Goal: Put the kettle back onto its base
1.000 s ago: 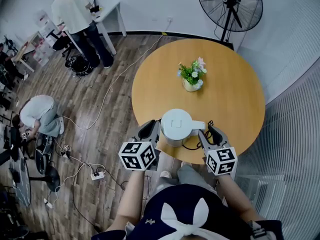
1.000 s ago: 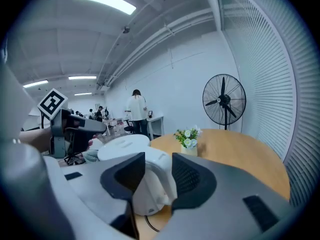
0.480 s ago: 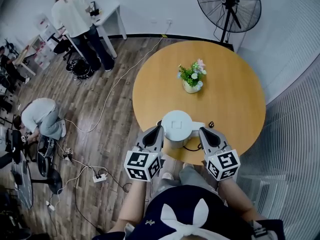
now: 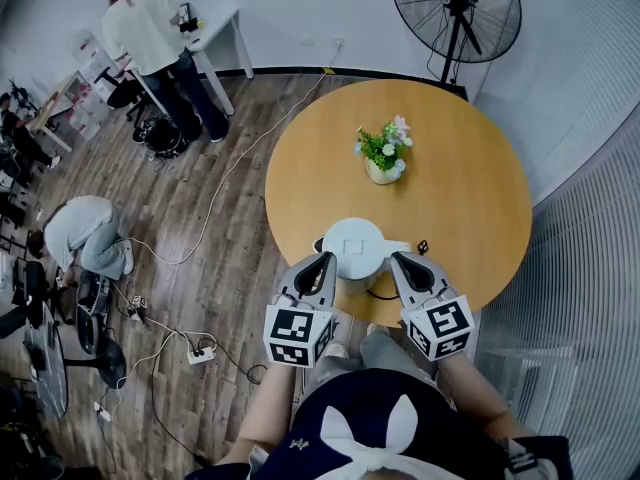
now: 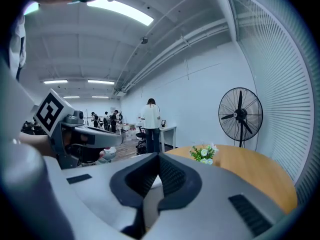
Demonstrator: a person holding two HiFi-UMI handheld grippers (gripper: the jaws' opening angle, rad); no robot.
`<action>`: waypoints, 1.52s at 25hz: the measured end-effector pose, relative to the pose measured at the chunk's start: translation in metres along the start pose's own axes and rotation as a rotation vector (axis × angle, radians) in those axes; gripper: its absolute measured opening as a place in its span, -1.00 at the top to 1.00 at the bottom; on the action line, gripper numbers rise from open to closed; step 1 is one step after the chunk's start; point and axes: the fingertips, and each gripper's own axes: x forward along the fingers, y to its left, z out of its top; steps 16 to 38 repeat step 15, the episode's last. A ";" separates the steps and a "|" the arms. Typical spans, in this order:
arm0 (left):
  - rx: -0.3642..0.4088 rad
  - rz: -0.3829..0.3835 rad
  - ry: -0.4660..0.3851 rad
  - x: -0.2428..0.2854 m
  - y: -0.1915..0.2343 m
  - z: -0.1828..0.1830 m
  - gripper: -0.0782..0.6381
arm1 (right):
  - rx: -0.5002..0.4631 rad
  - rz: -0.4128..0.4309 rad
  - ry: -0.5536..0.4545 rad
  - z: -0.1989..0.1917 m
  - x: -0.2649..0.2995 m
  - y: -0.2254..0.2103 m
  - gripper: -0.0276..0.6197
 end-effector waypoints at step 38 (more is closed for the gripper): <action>0.008 -0.016 -0.001 0.000 -0.012 -0.003 0.70 | 0.006 0.001 -0.006 0.000 -0.001 0.002 0.85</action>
